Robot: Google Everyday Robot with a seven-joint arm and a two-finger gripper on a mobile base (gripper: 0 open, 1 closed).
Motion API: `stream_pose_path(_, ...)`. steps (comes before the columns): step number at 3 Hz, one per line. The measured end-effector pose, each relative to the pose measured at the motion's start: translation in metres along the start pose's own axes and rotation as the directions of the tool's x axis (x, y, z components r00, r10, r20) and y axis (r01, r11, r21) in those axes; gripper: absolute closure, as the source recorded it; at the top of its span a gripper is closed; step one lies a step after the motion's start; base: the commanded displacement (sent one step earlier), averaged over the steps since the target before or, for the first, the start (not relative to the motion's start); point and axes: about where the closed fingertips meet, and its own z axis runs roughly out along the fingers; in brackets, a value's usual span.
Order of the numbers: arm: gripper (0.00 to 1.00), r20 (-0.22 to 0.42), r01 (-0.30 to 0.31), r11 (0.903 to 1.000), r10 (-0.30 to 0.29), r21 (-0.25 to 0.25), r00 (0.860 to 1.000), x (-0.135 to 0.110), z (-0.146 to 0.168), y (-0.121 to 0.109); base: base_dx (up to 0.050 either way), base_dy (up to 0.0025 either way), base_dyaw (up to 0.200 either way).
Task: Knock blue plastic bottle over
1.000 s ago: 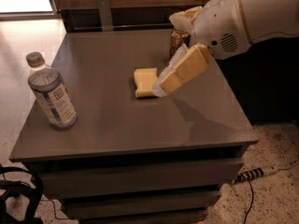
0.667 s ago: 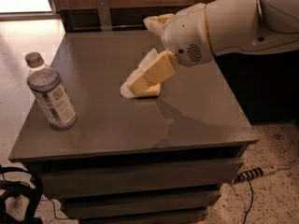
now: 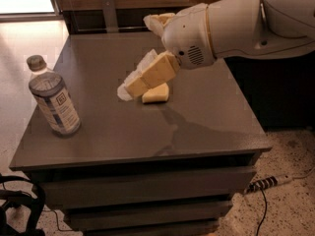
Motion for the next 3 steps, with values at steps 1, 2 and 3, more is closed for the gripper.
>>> stream_pose_path(1, 0.00, 0.013, -0.011, 0.9996, 0.011, -0.025, 1.000, 0.000, 0.012, -0.009, 0.000, 0.00000, 0.000)
stream_pose_path(2, 0.00, 0.056, -0.043, 0.9974, 0.047, -0.057, 0.997, 0.008, 0.042, -0.026, 0.000, 0.00000, 0.000)
stream_pose_path(3, 0.00, 0.120, -0.069, 0.9960, 0.076, -0.056, 0.990, 0.022, 0.066, -0.036, 0.000, 0.00000, 0.000)
